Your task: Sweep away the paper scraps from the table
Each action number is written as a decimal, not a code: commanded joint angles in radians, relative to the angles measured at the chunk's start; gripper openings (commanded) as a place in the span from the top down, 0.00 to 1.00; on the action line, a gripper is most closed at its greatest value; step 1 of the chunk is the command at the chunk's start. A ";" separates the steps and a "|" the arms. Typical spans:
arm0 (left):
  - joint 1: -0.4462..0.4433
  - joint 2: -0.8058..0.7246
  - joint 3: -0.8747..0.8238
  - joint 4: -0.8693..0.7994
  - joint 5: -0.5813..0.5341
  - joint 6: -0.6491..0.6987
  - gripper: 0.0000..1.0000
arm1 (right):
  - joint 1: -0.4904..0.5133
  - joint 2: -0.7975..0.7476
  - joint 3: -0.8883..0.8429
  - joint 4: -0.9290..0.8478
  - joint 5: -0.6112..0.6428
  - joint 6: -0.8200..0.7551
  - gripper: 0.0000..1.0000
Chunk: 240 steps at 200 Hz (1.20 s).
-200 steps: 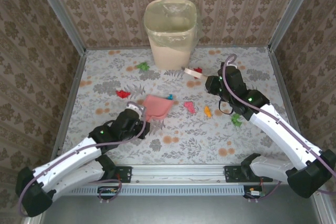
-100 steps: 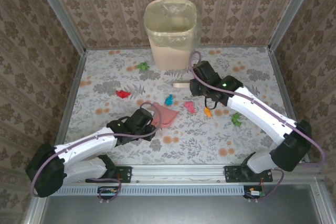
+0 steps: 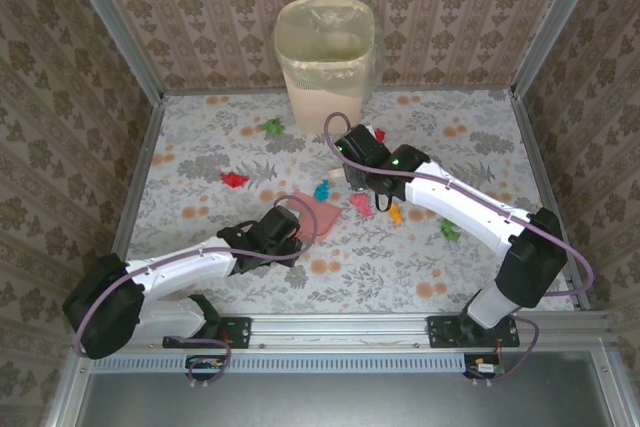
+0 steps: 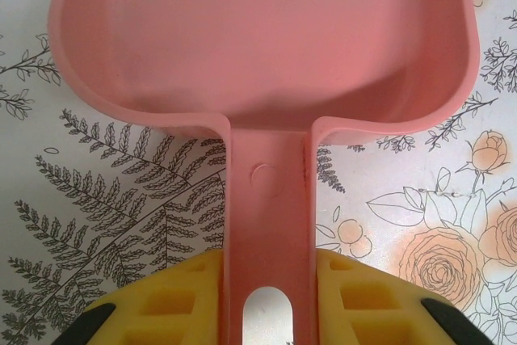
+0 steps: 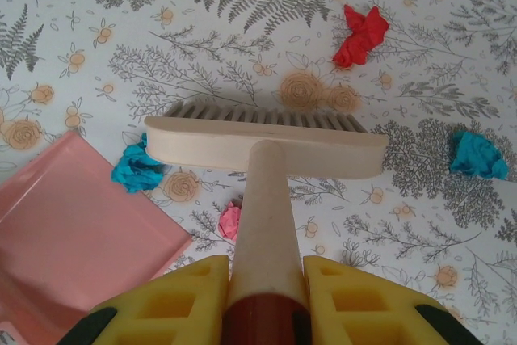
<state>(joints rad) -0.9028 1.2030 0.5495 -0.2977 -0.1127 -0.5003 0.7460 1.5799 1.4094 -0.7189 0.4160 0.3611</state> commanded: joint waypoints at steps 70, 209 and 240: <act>0.042 0.027 0.002 -0.046 -0.011 -0.026 1.00 | 0.057 0.010 0.002 0.007 -0.001 -0.099 1.00; 0.053 0.041 0.002 -0.046 -0.027 -0.015 1.00 | 0.103 -0.152 -0.137 0.136 -0.153 -0.223 1.00; 0.048 0.011 -0.005 -0.044 -0.035 -0.012 1.00 | 0.102 -0.181 -0.173 0.178 -0.086 -0.224 1.00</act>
<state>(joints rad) -0.8623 1.2324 0.5522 -0.2829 -0.1287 -0.5011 0.8429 1.4395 1.2587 -0.6189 0.2707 0.1555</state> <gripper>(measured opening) 0.254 0.243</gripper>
